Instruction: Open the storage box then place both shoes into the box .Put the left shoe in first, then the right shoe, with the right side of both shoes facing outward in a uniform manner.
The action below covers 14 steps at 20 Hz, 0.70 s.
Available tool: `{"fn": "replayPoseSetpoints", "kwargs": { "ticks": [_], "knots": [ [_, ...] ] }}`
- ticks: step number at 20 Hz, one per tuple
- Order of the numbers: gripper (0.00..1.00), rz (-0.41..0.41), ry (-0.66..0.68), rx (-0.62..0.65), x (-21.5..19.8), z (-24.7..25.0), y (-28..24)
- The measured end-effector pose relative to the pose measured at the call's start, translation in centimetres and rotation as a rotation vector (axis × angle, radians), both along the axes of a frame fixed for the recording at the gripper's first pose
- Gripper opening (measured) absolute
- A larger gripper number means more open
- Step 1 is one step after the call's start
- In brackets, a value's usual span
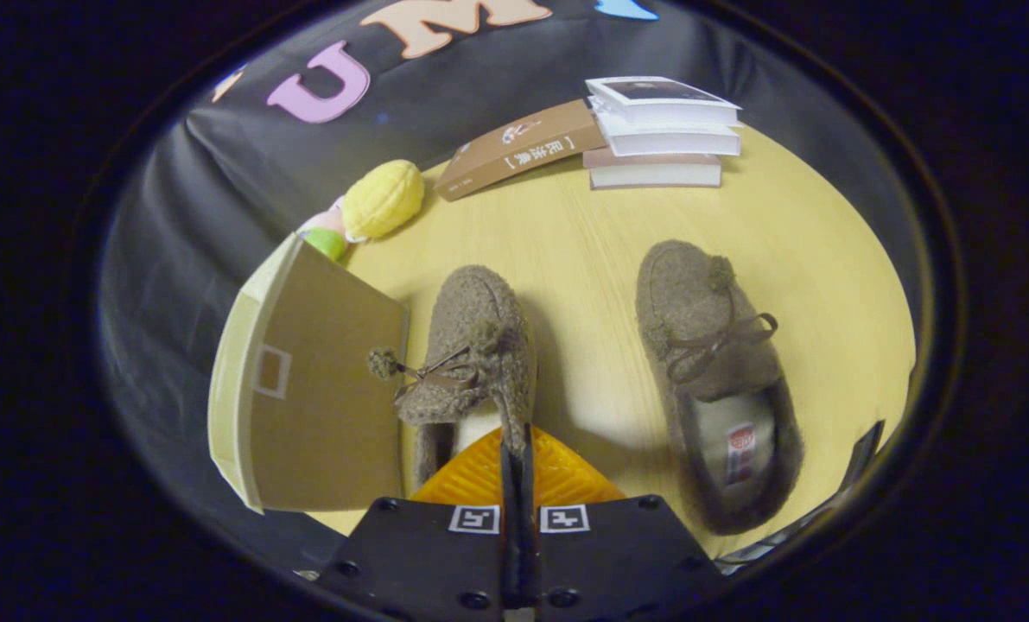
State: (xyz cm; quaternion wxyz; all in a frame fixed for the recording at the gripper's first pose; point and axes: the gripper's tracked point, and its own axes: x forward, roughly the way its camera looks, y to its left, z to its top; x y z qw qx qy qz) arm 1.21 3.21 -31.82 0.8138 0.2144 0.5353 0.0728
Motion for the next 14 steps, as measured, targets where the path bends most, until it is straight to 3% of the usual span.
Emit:
{"fn": "replayPoseSetpoints", "kwargs": {
  "ticks": [7,14],
  "knots": [
    [0.03,-0.065,-0.064,0.057,1.5,5.6,1.7],
    [0.03,-0.067,-0.126,0.169,3.2,12.2,6.4]
  ]
}}
